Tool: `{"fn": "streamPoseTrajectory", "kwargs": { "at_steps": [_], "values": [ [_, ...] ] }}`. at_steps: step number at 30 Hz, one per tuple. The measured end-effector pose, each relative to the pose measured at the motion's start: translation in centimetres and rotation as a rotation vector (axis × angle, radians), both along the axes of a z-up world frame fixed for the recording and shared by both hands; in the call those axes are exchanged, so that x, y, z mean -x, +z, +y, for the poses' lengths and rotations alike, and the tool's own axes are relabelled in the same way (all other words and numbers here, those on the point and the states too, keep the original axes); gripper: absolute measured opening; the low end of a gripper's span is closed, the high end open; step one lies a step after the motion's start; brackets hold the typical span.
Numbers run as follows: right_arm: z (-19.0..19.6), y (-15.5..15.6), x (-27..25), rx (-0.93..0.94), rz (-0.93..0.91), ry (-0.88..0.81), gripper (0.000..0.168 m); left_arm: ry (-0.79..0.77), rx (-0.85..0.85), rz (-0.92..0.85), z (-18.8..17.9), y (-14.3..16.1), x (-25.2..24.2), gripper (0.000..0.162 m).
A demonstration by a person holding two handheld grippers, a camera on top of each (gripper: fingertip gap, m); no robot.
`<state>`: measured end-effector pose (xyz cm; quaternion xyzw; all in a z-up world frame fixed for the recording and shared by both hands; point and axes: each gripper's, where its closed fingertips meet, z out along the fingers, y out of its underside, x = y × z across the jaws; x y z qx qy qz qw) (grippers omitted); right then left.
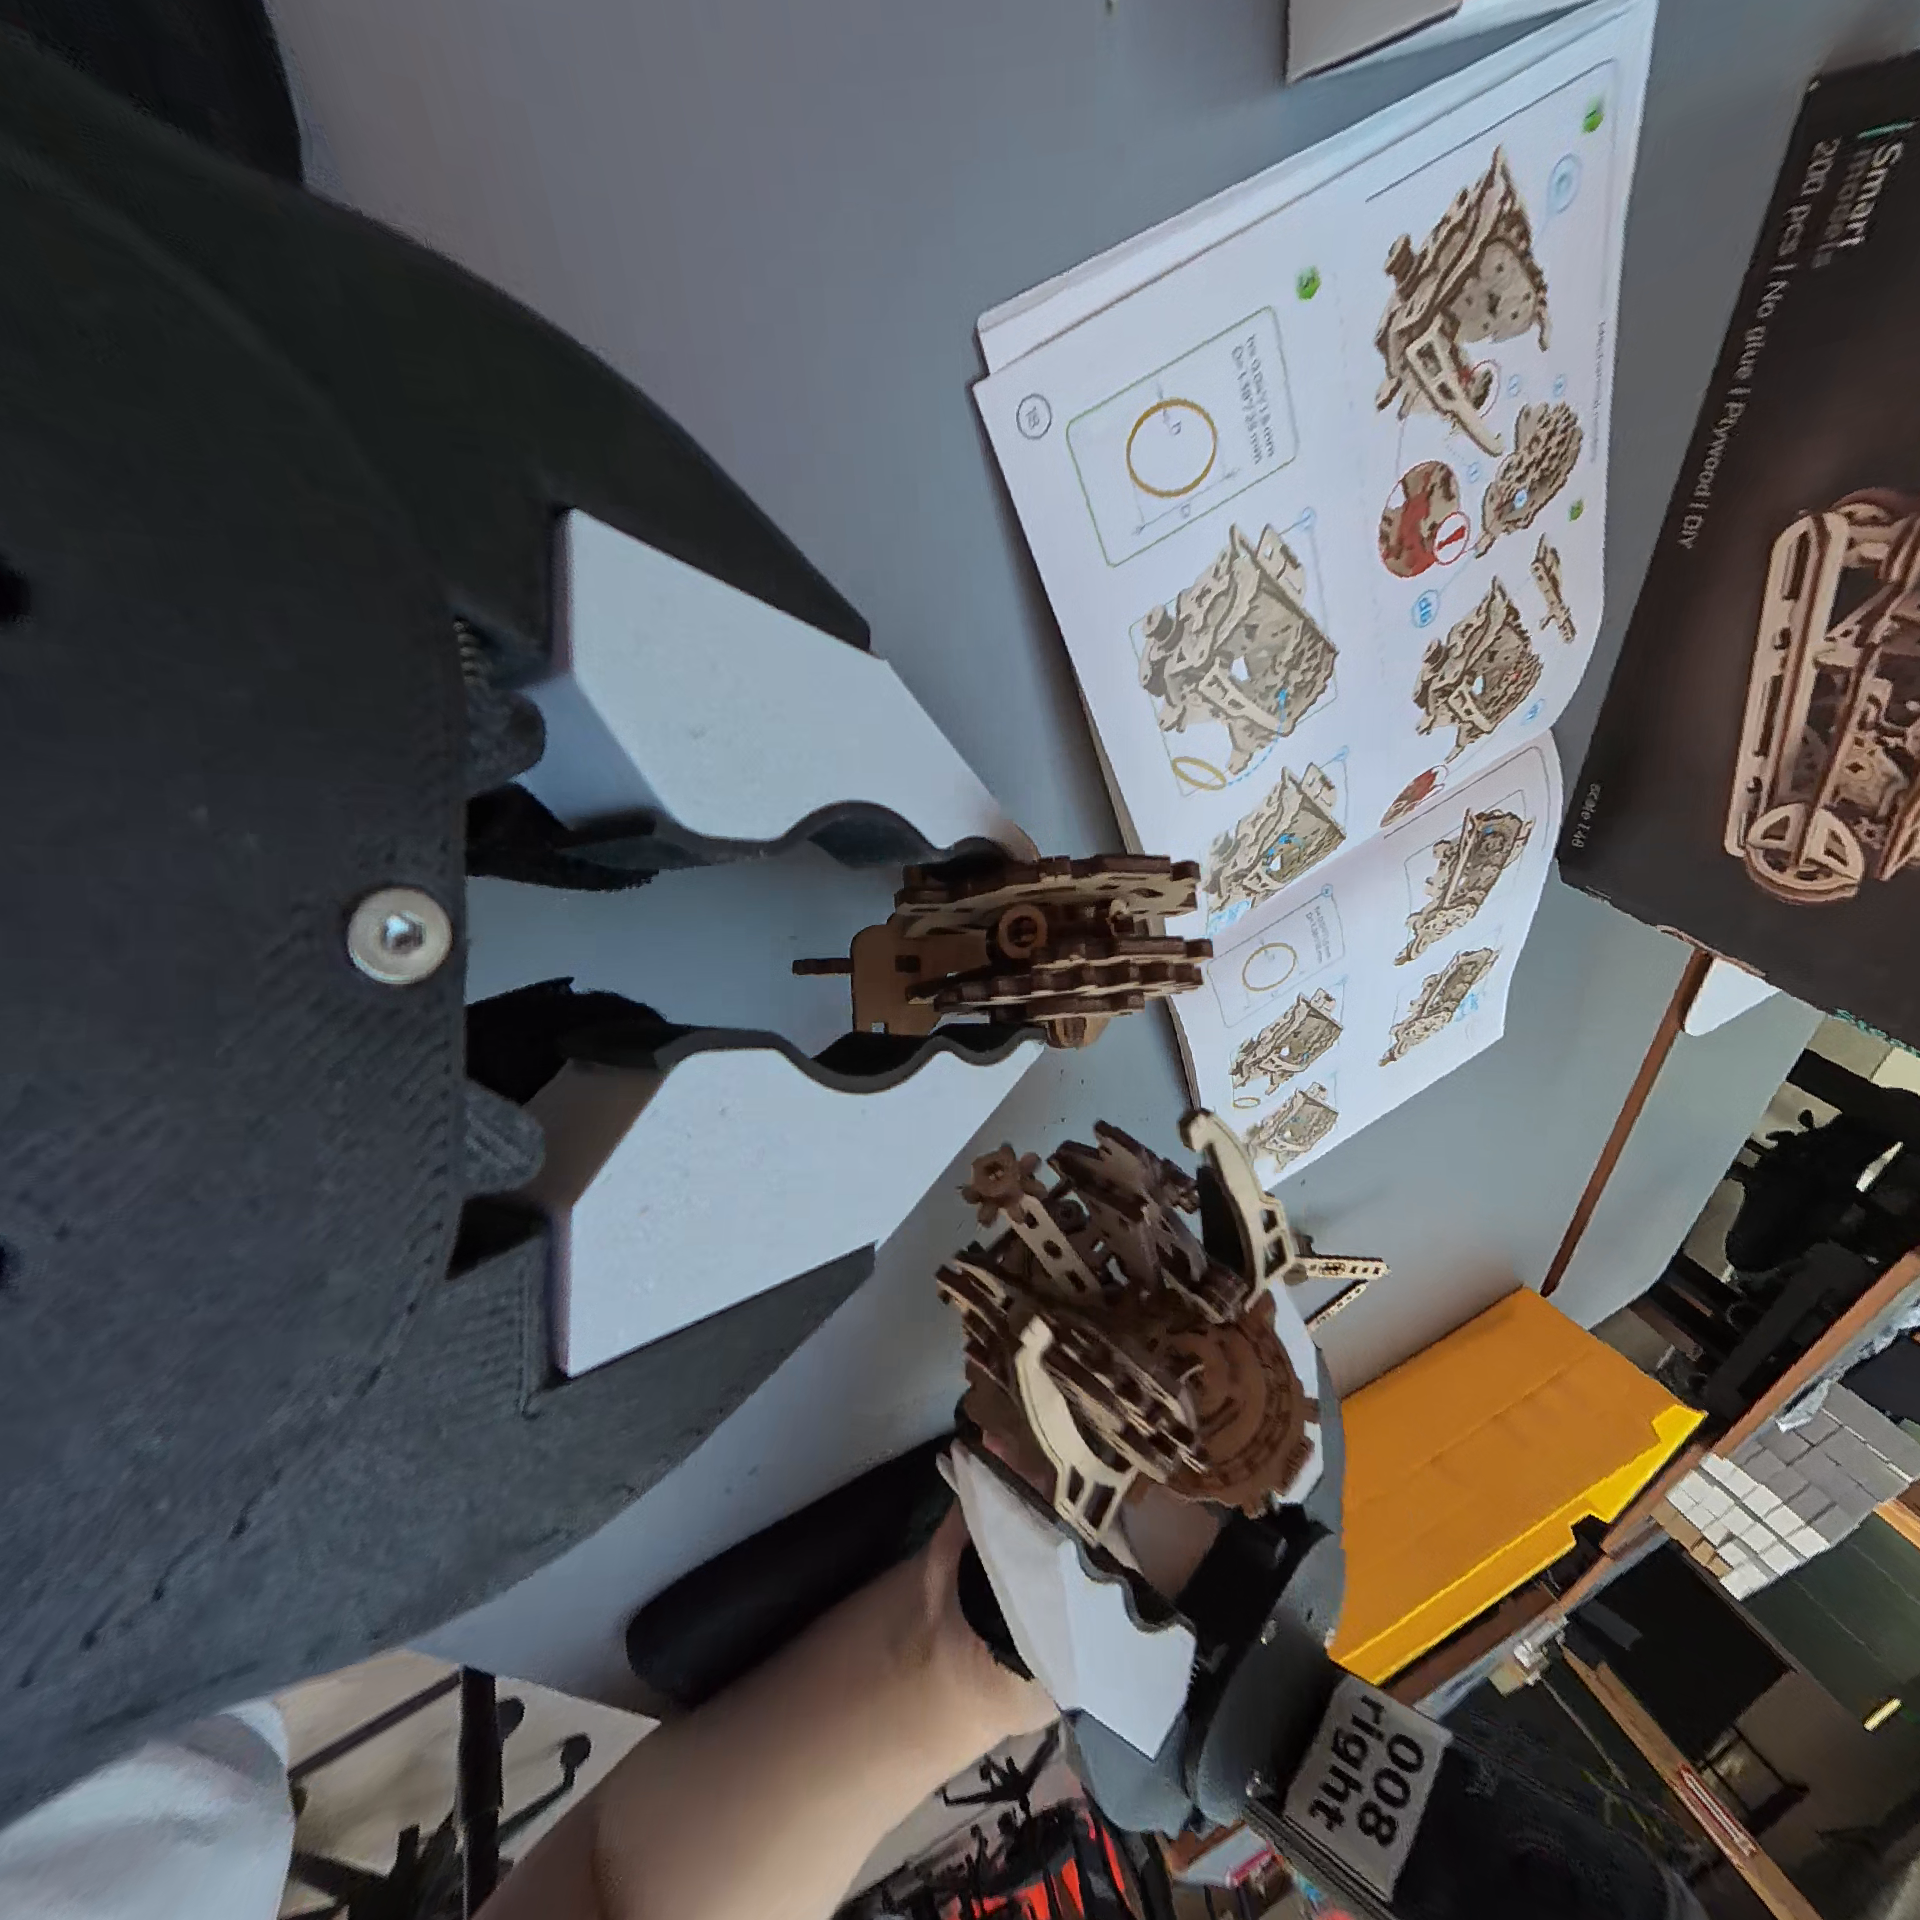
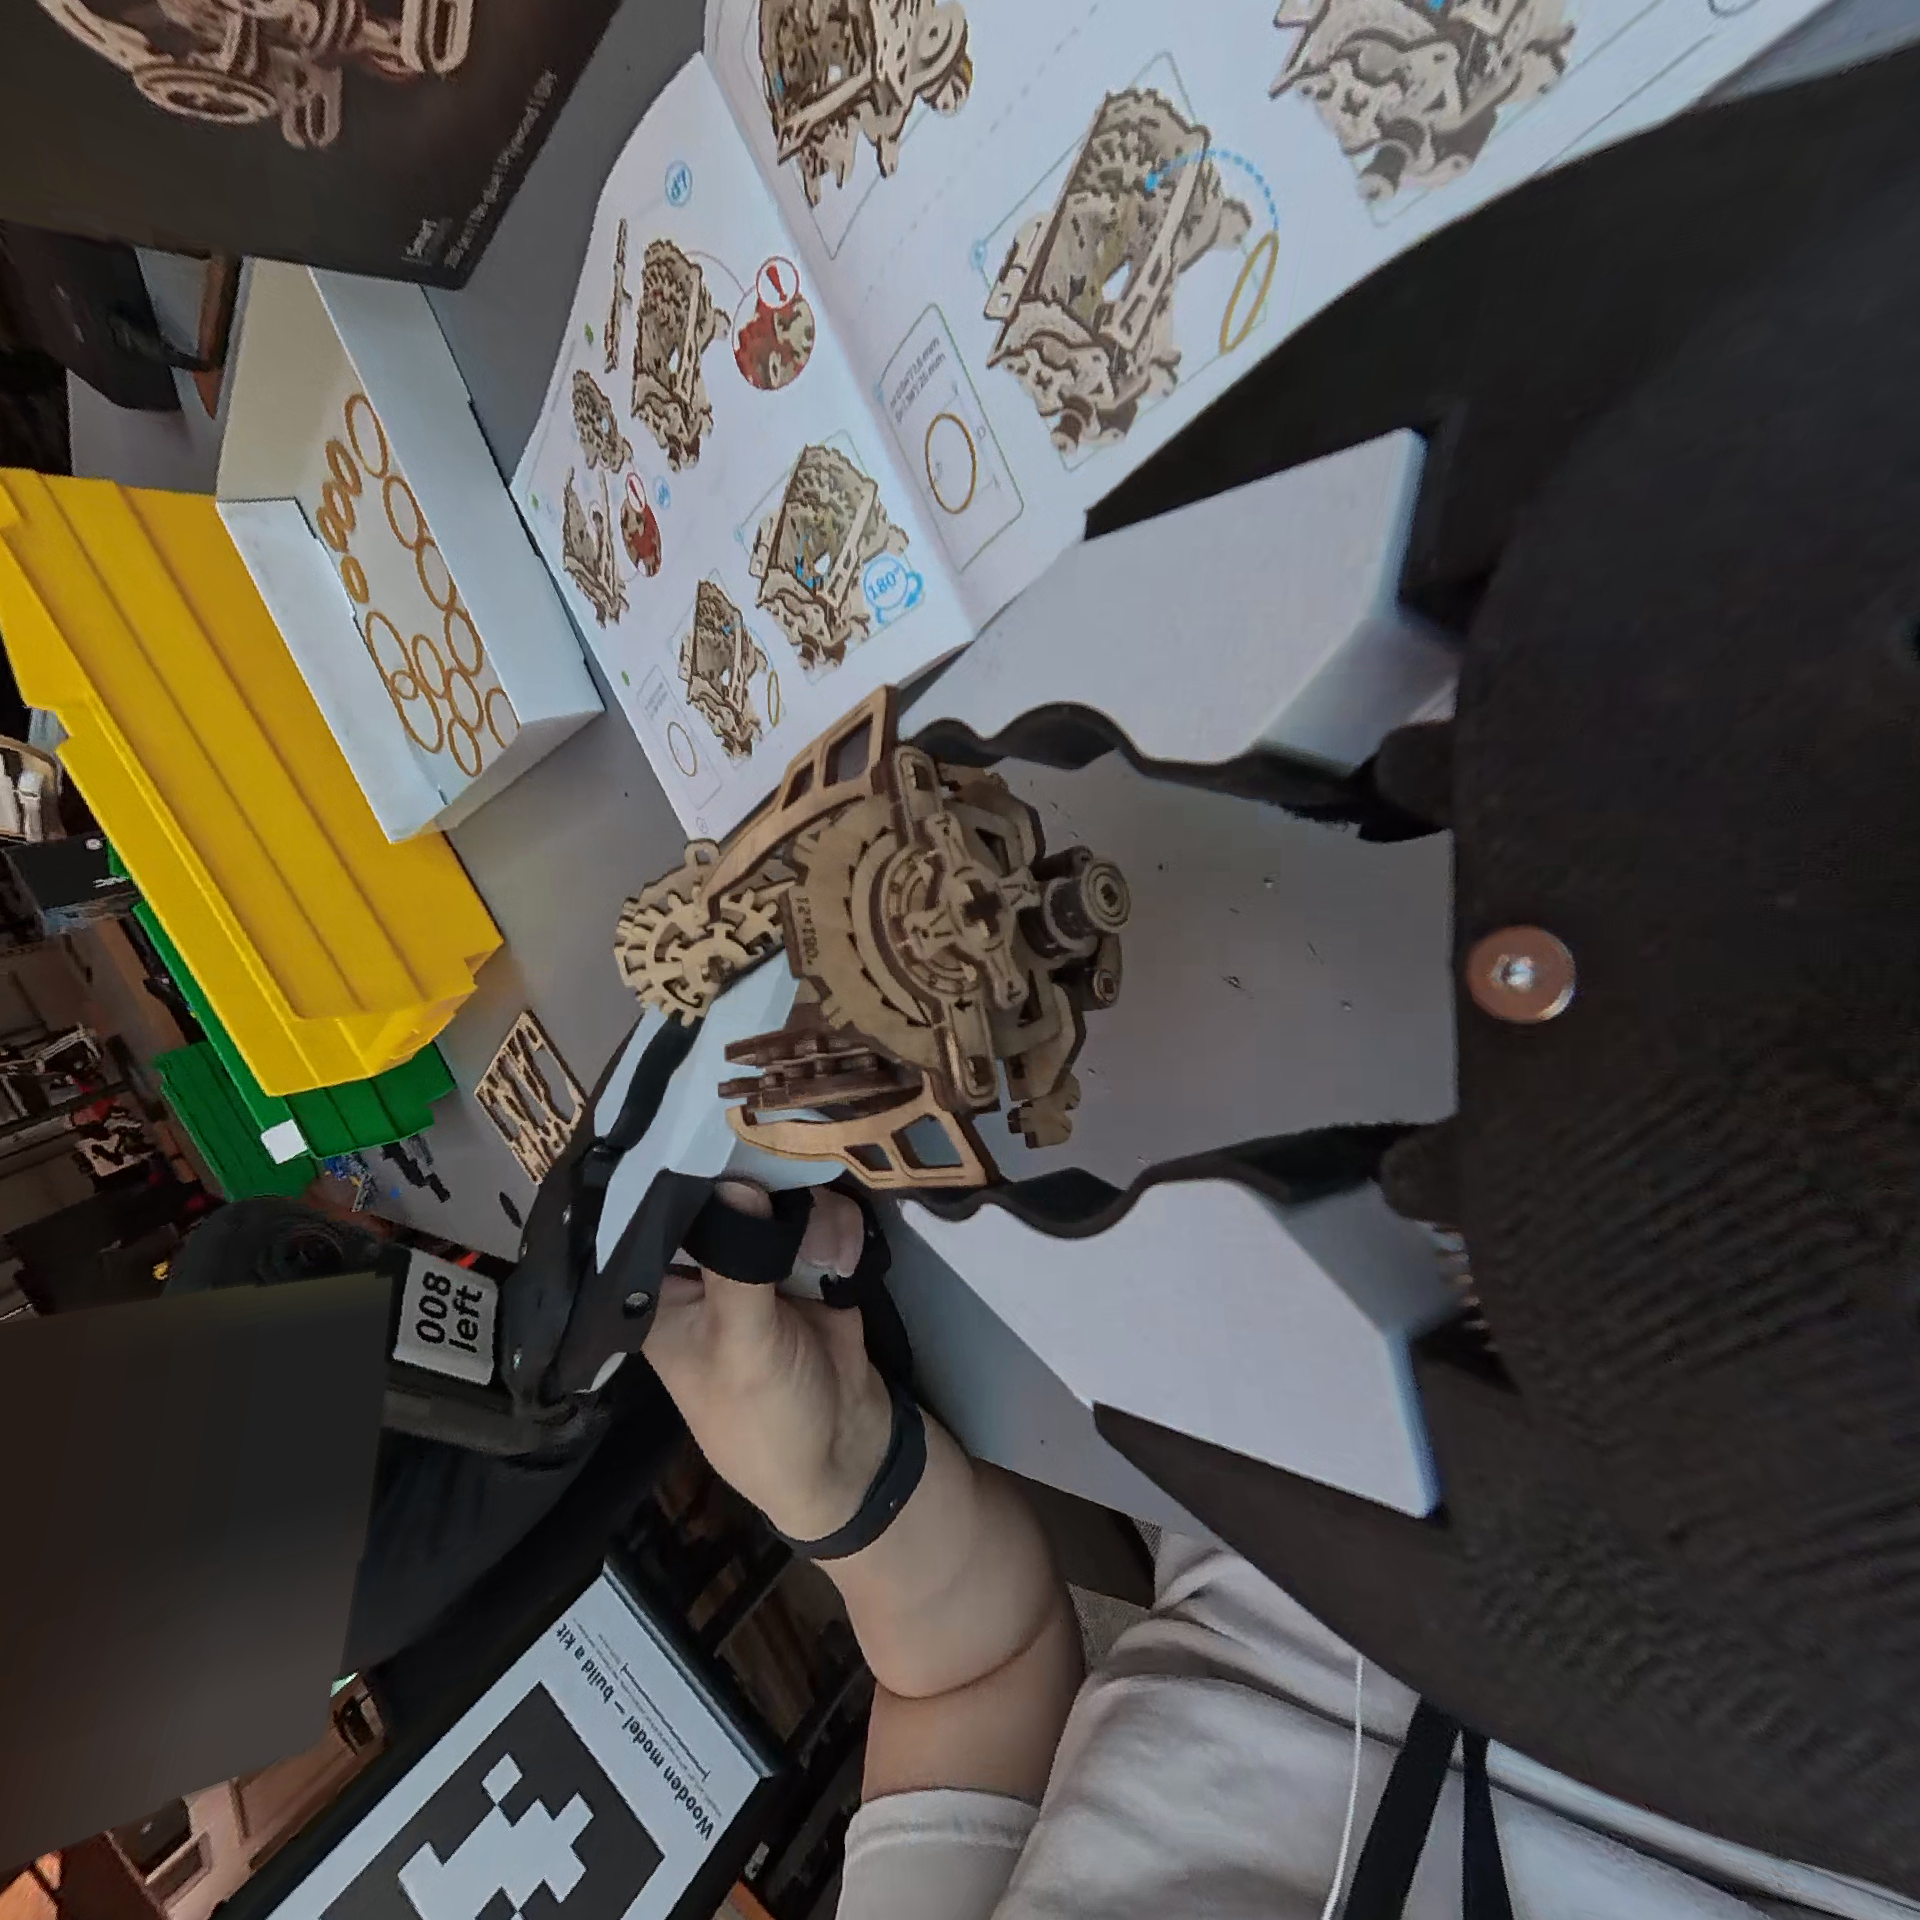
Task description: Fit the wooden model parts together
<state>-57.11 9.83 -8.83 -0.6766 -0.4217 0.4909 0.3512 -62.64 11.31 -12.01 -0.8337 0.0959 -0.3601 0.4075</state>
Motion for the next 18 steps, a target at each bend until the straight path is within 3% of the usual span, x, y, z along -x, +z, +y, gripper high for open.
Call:
{"fn": "streamPoseTrajectory", "kwargs": {
  "at_steps": [1,6,18],
  "values": [
    [-0.2,-0.4,0.1,-0.011,-0.025,-0.013,0.078,0.0,0.017,-0.037,0.0,0.0,-0.2,0.024],
    [-0.7,-1.0,0.7,0.008,-0.031,-0.04,0.078,0.018,0.079,-0.177,0.0,0.0,-0.4,0.025],
    [0.6,-0.8,0.9,-0.01,-0.002,-0.121,0.078,0.043,0.083,-0.221,-0.1,0.0,-0.9,0.024]
  ]
}}
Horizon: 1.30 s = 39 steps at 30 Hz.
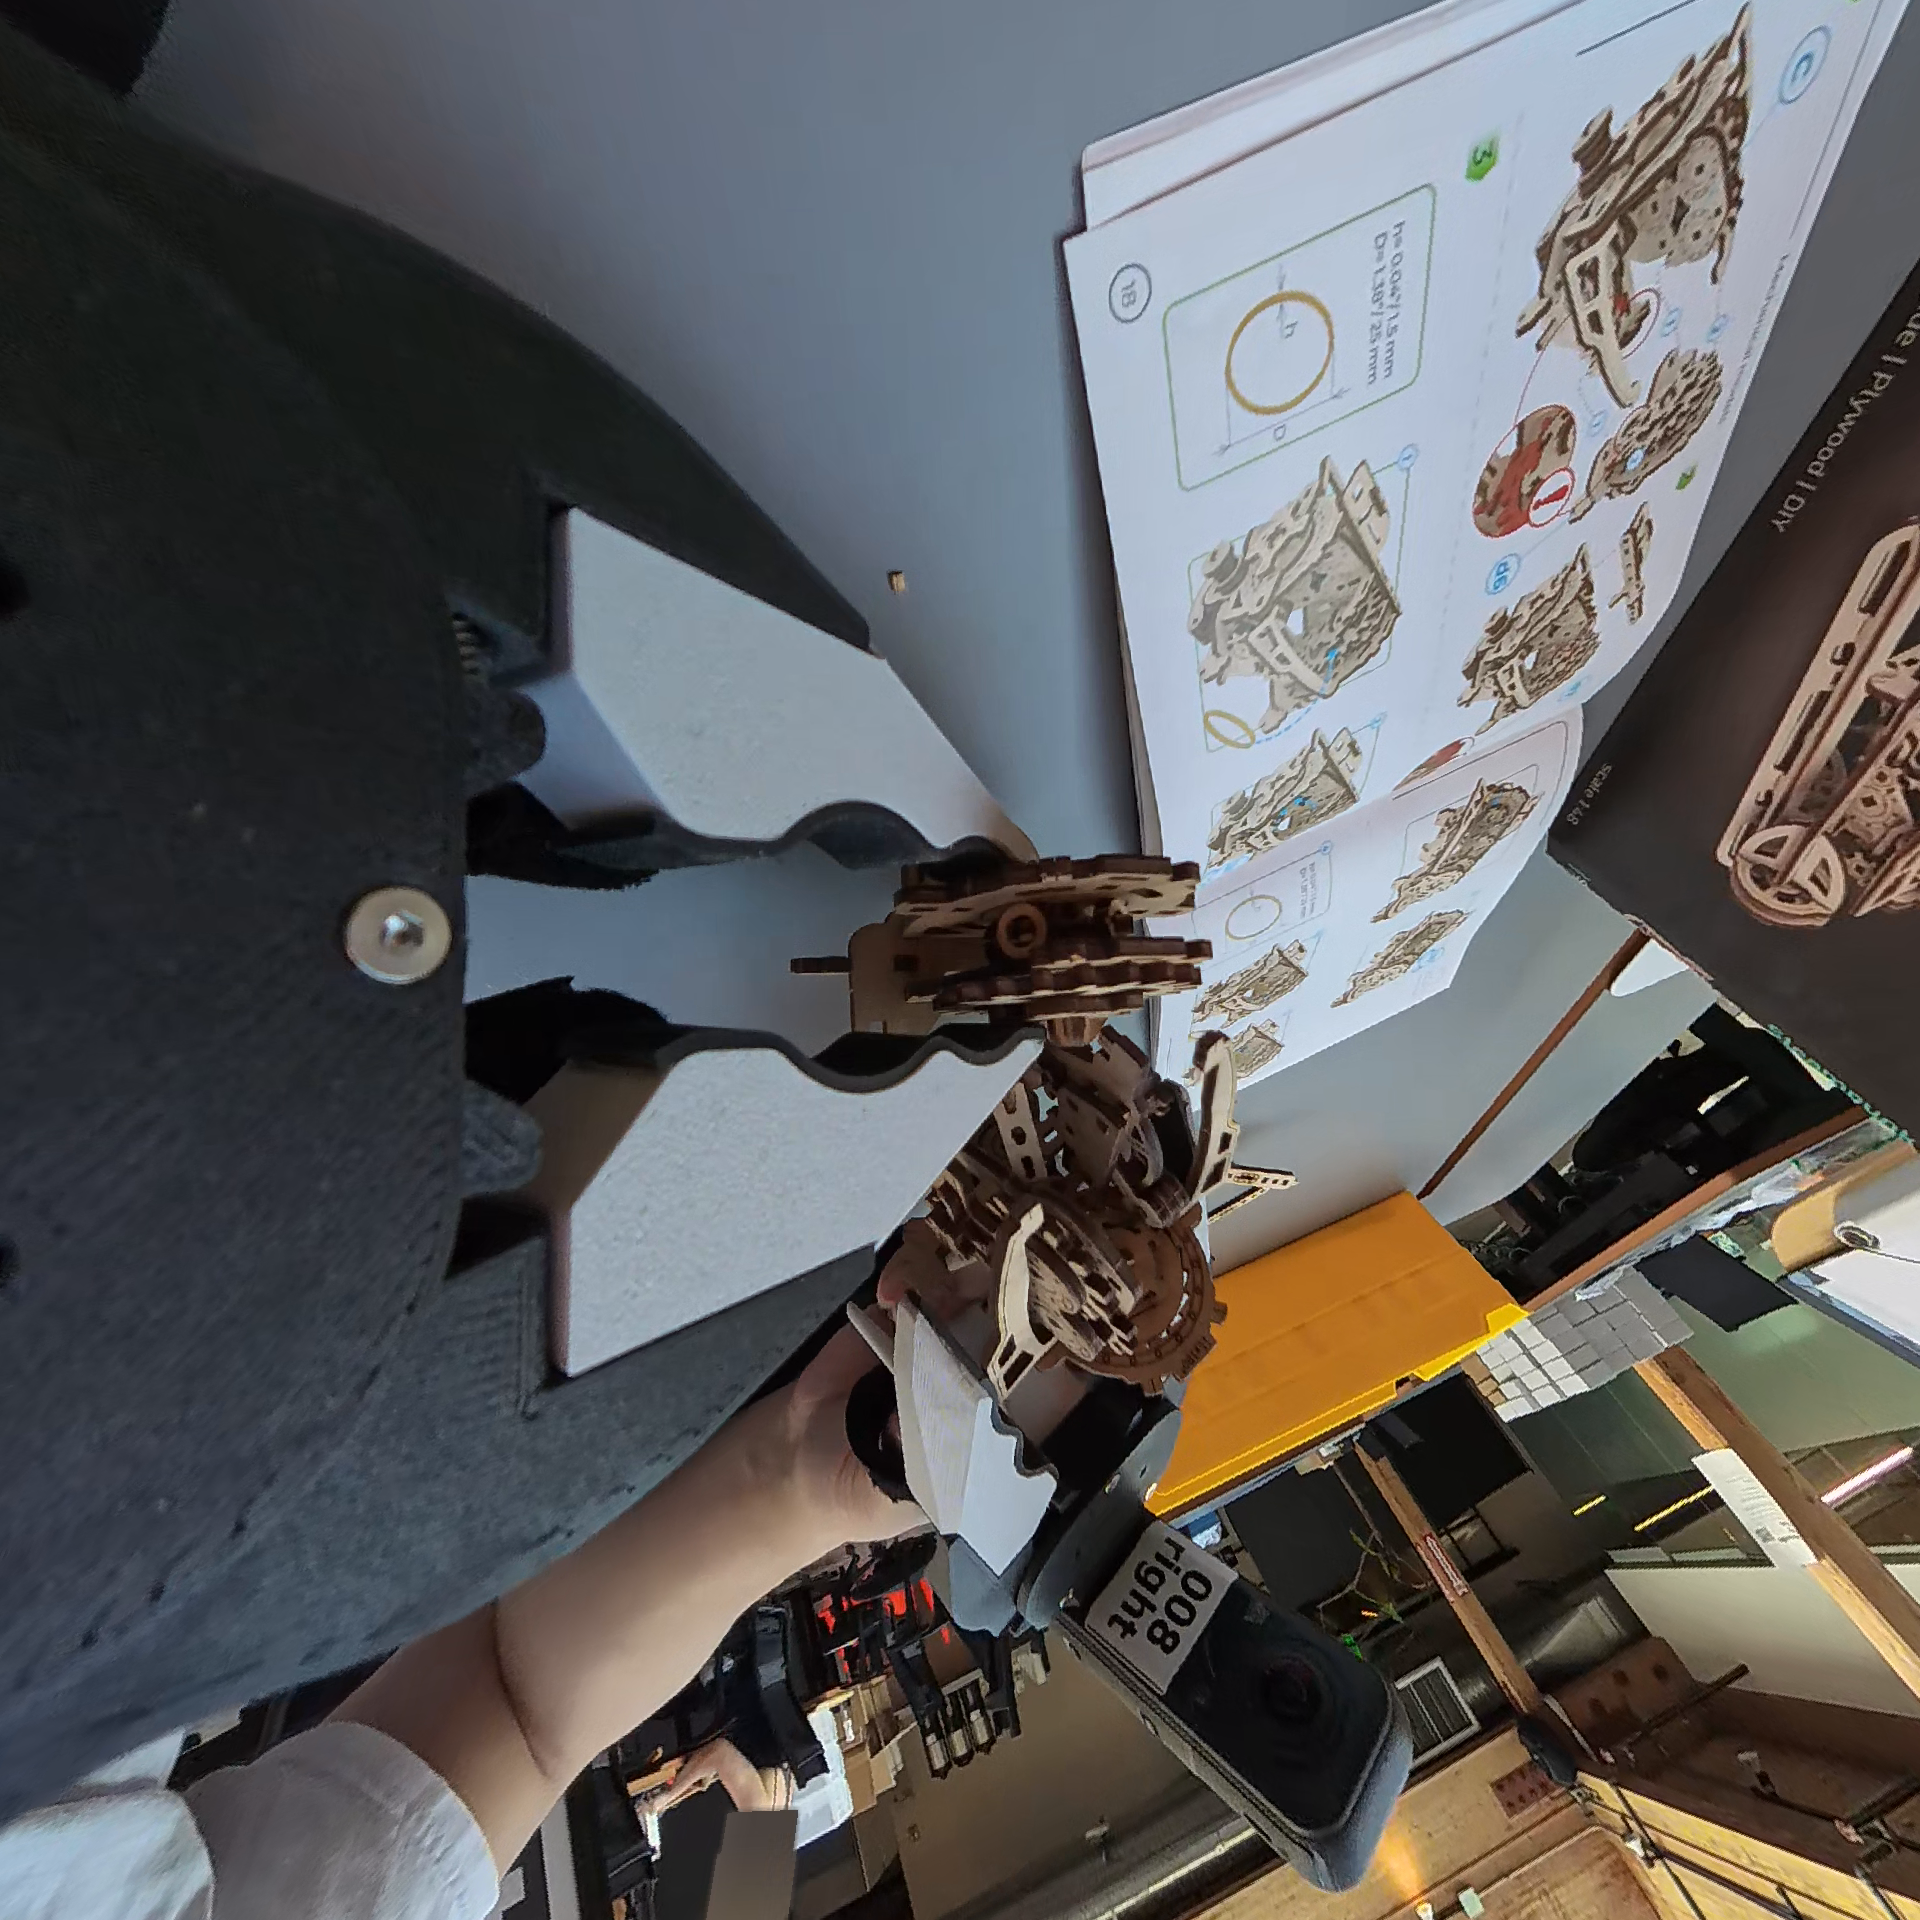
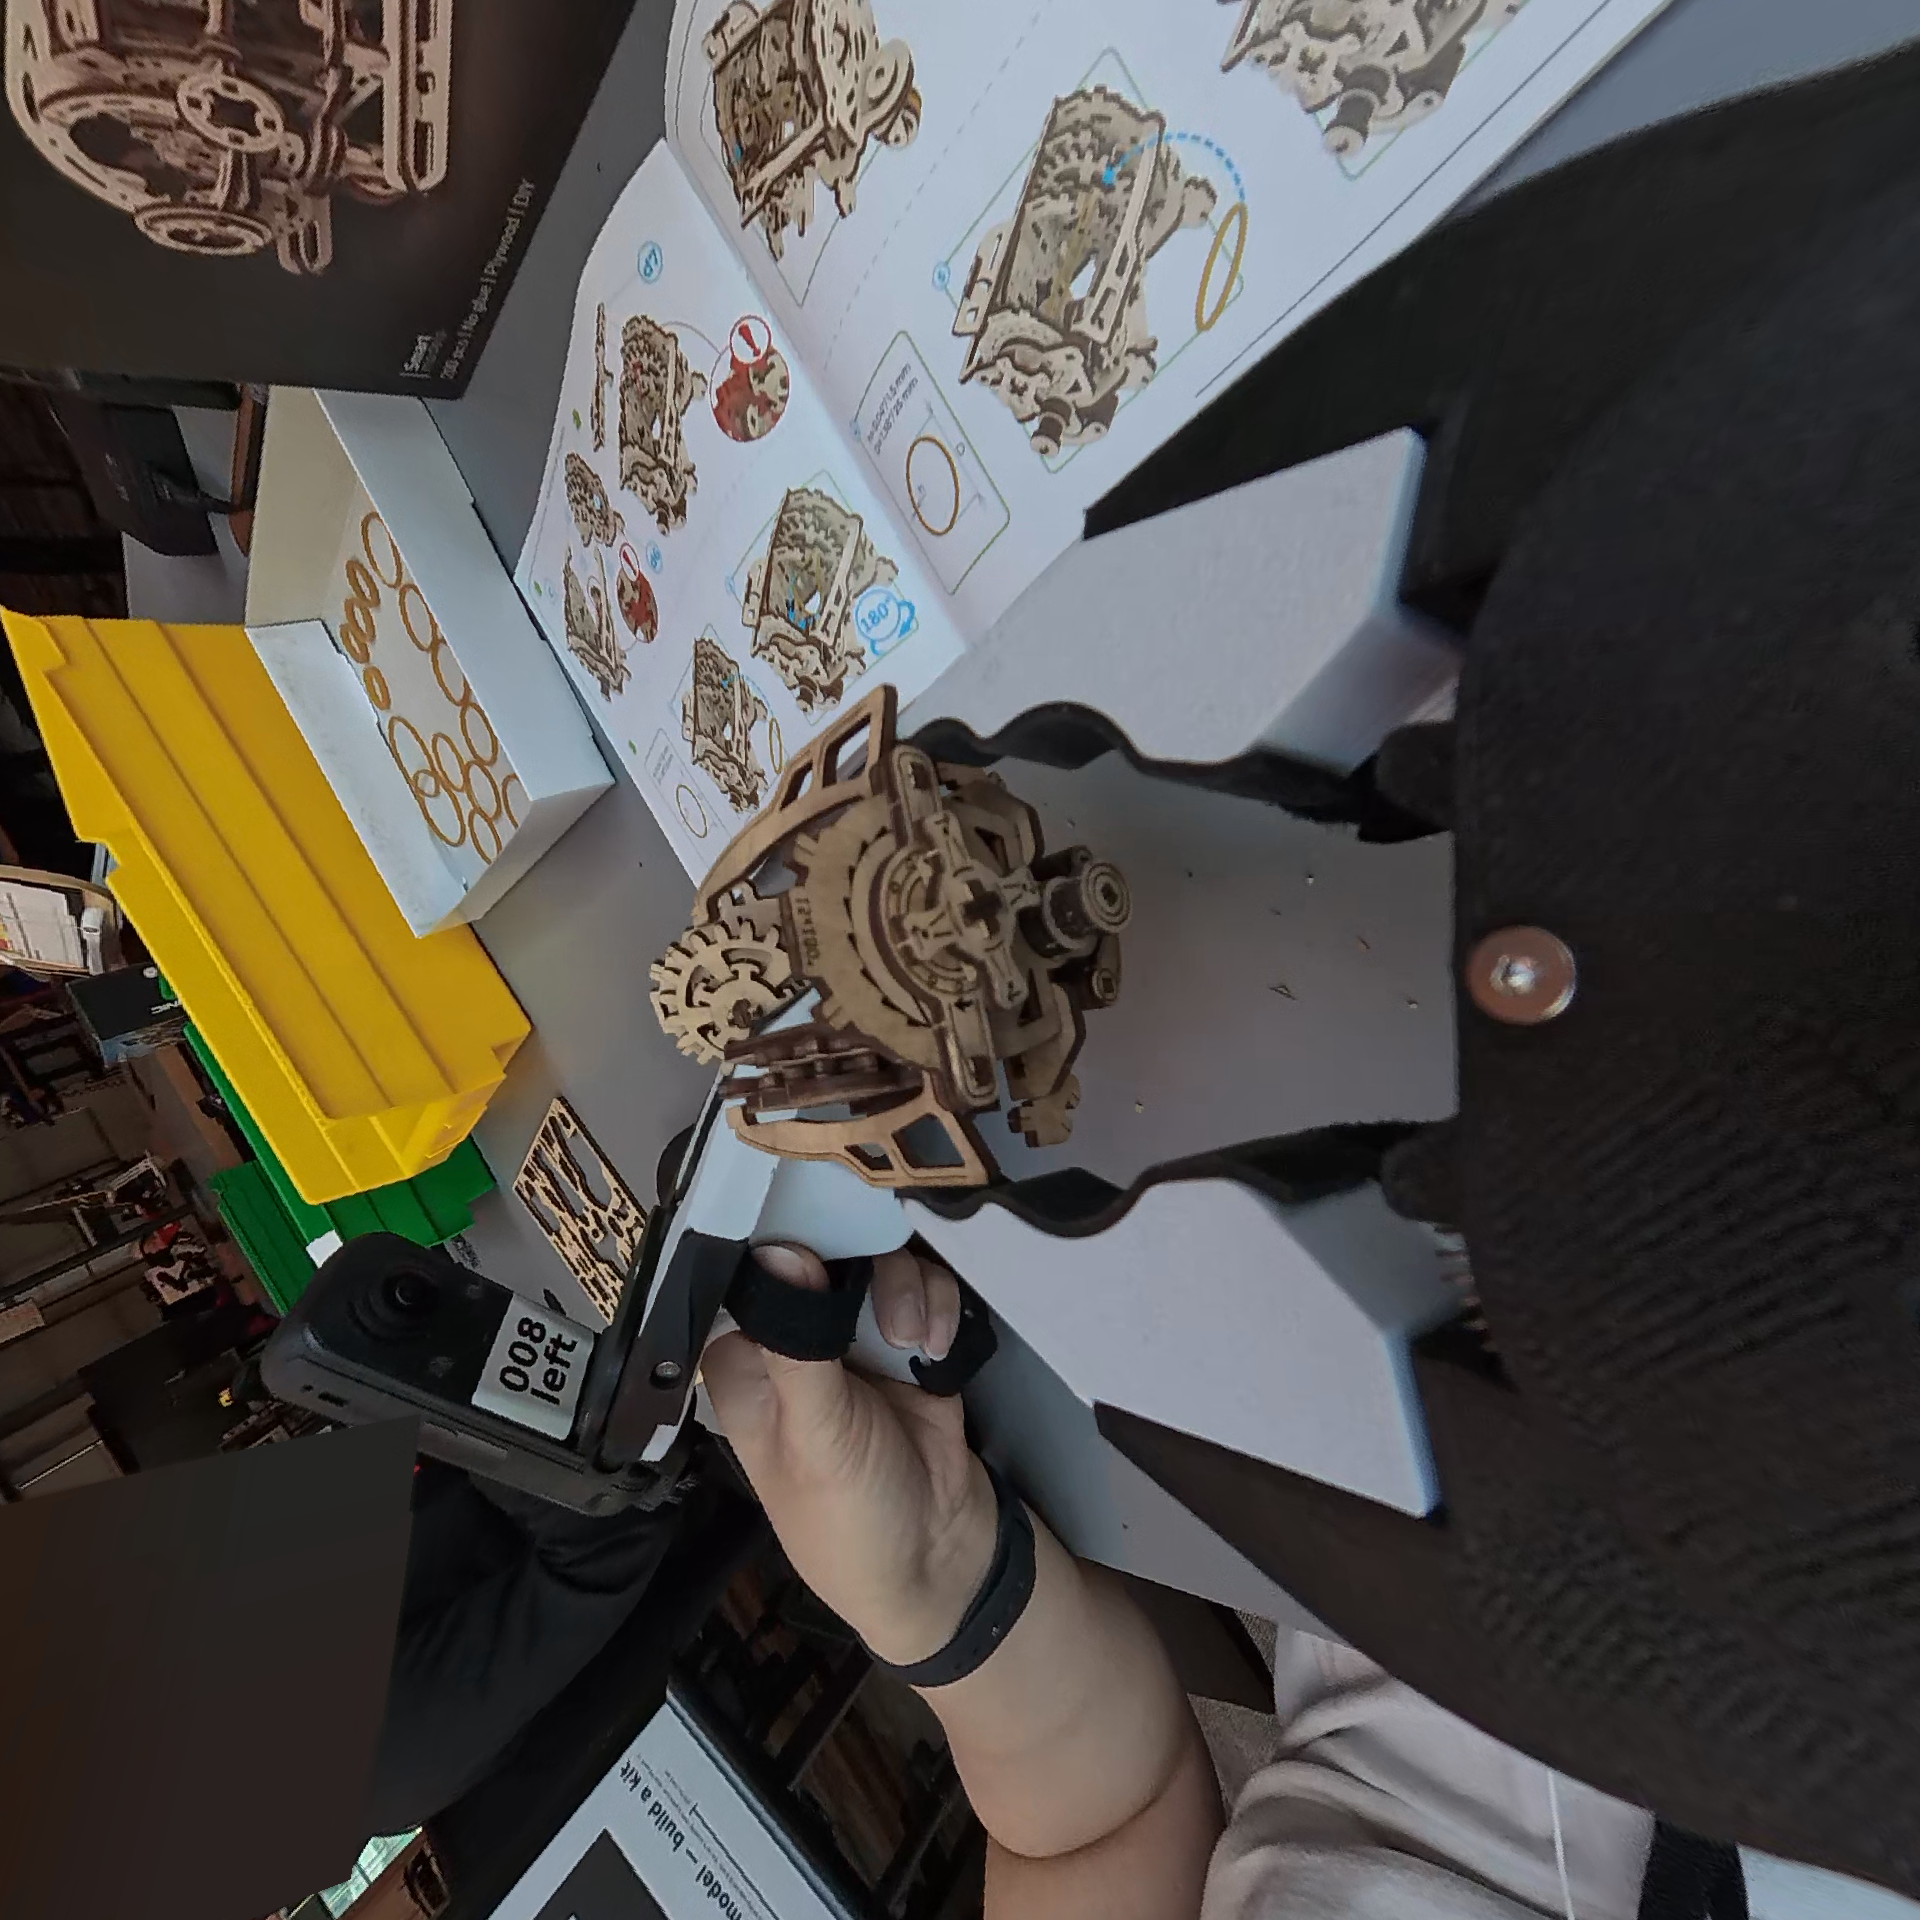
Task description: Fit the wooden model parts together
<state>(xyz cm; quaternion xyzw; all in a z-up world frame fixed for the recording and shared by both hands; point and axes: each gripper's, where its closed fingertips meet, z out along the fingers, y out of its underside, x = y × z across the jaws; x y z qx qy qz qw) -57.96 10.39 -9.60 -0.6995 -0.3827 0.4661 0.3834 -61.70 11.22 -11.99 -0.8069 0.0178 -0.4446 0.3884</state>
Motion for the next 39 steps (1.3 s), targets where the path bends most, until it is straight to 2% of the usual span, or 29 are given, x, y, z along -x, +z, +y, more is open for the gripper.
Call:
{"fn": "streamPoseTrajectory", "kwargs": {
  "at_steps": [10,23,35,39],
  "values": [
    [0.5,-0.6,0.1,-0.051,-0.047,-0.026,0.078,0.002,-0.013,-0.055,0.0,0.5,-0.4,0.026],
    [0.9,-1.2,0.0,-0.033,-0.051,-0.029,0.078,-0.042,-0.064,-0.098,-0.8,1.2,-0.7,0.042],
    [0.6,-1.0,0.2,-0.037,-0.035,-0.005,0.078,-0.029,-0.088,-0.017,-0.8,1.0,-0.4,0.047],
    [0.4,-0.8,0.4,-0.049,-0.03,0.007,0.078,-0.033,-0.123,0.014,-1.1,1.5,-0.2,0.054]
  ]
}}
